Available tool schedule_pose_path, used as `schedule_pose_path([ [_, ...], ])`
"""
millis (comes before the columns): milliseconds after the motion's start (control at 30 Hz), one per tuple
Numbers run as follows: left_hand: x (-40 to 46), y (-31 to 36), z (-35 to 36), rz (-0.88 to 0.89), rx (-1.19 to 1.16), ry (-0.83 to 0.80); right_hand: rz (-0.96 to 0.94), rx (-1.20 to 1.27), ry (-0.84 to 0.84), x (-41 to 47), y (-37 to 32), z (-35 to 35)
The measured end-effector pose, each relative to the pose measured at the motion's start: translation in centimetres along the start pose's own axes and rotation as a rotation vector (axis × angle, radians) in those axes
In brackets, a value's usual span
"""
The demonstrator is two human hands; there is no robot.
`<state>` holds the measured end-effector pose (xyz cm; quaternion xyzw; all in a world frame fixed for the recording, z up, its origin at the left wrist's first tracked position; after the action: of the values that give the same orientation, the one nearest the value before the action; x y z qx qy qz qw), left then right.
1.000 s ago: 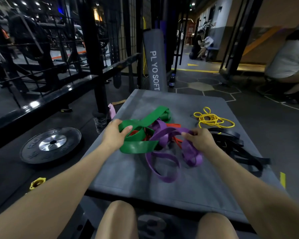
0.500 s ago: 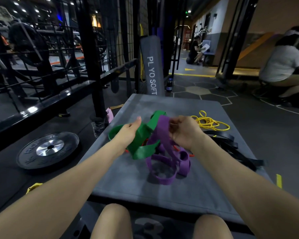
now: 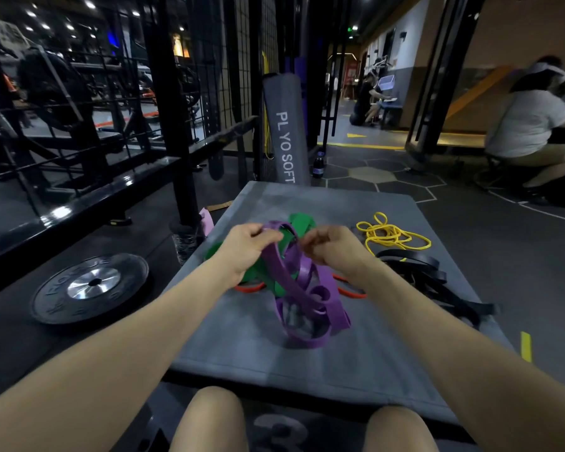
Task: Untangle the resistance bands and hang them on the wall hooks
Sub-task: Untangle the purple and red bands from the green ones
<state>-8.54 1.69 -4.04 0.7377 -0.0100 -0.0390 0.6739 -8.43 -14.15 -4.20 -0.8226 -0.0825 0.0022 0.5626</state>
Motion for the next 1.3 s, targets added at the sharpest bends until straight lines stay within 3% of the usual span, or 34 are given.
schedule_pose_path([
  [33, 0.0, 0.0, -0.9, -0.023, -0.031, 0.059, -0.003, -0.104, 0.005, 0.0, 0.7, -0.2],
  [167, -0.3, -1.1, -4.1, -0.09, -0.122, 0.183, 0.252, -0.737, -0.257, -1.7, 7.2, 0.9],
  [300, -1.3, -2.1, -5.8, -0.114, -0.195, 0.24, 0.243, -0.719, -0.278, -2.7, 9.7, 3.9],
  [500, -2.4, -2.1, -7.1, -0.072, -0.204, 0.24, 0.199, -0.745, -0.056, -2.8, 10.9, 4.2],
  [567, -2.2, -2.3, -8.2, -0.062, -0.194, 0.276, 0.091, -0.812, -0.005, -2.0, 9.4, 2.8],
  [667, -1.3, -3.2, -9.9, -0.084, -0.123, 0.37, -0.007, -0.704, 0.147, -0.6, 5.2, -1.3],
  [733, -0.7, -3.8, -10.6, -0.121, 0.032, 0.436, -0.078, -0.621, 0.249, -0.3, 1.8, -4.3],
  [900, -0.3, -3.4, -9.8, -0.143, 0.906, 0.397, -0.103, -0.61, 0.269, -0.2, -2.4, -7.8],
  [1067, -0.6, -1.8, -7.9, -0.135, 1.294, 0.466, -0.159, -0.588, 0.376, -1.0, -3.3, -8.7],
  [1167, 0.5, -0.8, -6.1, -0.036, 1.254, 0.366, -0.21, -0.646, 0.404, -1.0, -4.2, -9.2],
  [1300, -0.1, -0.8, 0.9, 0.07, 0.767, -0.034, -0.347, -0.65, 0.481, -1.2, -6.5, -9.7],
])
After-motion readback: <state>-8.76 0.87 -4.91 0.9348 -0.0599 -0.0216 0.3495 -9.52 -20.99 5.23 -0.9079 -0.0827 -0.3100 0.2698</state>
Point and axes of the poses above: each hand's wrist, its own x-axis towards the middle knuckle, its own z-axis out of the palm, y = z × x, the point moved 6 cm from there along x, towards the middle knuckle, and after that the axes turned 4 degrees about -z, right-handed, at the moved point
